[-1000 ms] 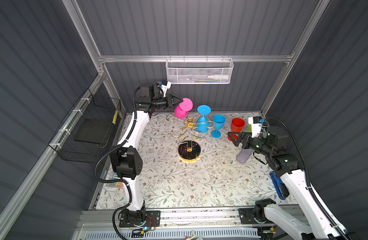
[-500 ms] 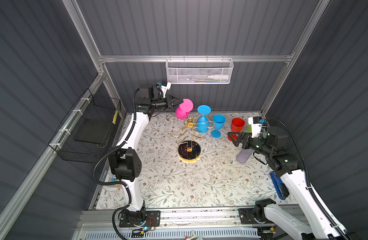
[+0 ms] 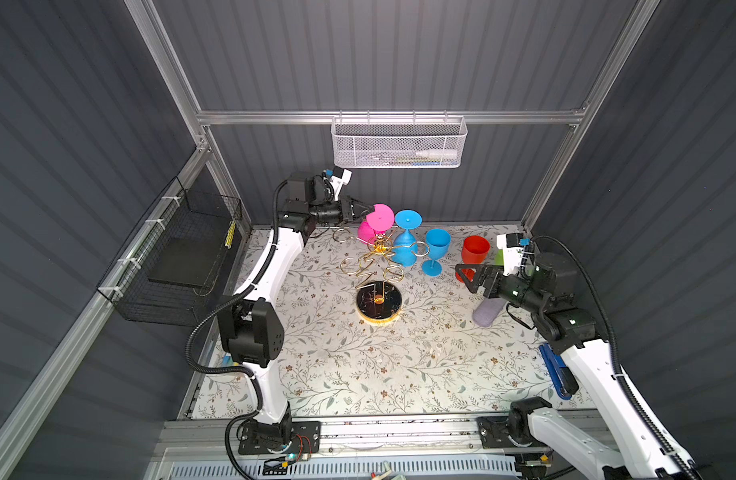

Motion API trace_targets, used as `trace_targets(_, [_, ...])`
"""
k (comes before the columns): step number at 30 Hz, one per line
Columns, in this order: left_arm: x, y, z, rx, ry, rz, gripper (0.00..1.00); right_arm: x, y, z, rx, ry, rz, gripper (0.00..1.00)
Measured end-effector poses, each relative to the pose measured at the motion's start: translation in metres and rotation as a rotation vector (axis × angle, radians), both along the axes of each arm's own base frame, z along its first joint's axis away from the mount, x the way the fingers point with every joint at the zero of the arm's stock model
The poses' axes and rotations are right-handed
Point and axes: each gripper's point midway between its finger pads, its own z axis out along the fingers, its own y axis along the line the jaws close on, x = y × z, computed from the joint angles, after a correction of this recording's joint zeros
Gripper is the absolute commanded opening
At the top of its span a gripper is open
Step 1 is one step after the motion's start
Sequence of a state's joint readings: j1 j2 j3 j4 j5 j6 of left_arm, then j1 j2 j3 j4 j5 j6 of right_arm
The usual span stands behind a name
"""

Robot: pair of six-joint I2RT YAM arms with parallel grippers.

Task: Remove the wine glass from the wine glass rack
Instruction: 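Pull the pink glass up off the rack hook with the left gripper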

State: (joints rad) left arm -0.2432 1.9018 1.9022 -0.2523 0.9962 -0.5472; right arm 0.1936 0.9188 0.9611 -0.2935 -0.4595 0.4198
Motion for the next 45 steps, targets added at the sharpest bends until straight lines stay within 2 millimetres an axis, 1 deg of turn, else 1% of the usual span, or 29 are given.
trace_targets(5, [-0.007,-0.012,0.0,0.0,0.0,-0.026,0.0,-0.002,0.0,0.003,0.002,-0.009,0.0,0.95])
trace_targets(8, [-0.008,-0.014,0.001,0.0,-0.002,-0.03,0.0,-0.003,-0.001,0.004,0.002,-0.014,0.0,0.95])
trace_targets(11, [-0.008,-0.016,0.006,-0.002,-0.017,-0.029,0.0,-0.006,-0.001,0.005,0.003,-0.015,-0.001,0.95])
trace_targets(17, [-0.001,-0.017,0.022,-0.027,-0.054,-0.014,0.0,-0.009,-0.003,0.009,0.002,-0.027,-0.006,0.95])
trace_targets(24, [0.013,-0.02,0.028,-0.058,-0.063,0.004,0.0,-0.011,-0.005,0.011,-0.002,-0.034,-0.019,0.96])
trace_targets(27, [0.016,-0.021,0.037,-0.072,-0.081,0.011,0.0,-0.012,-0.006,0.01,-0.006,-0.035,-0.022,0.96])
trace_targets(34, [0.014,-0.019,0.07,-0.112,-0.162,0.019,0.0,-0.011,-0.008,0.01,-0.022,-0.043,-0.032,0.96])
trace_targets(41, [0.017,-0.014,0.082,-0.144,-0.175,0.034,0.0,-0.011,-0.011,0.009,-0.049,-0.048,-0.04,0.96])
trace_targets(45, [0.017,-0.013,0.09,-0.171,-0.194,0.035,0.0,-0.01,-0.013,0.018,-0.068,-0.075,-0.048,0.96])
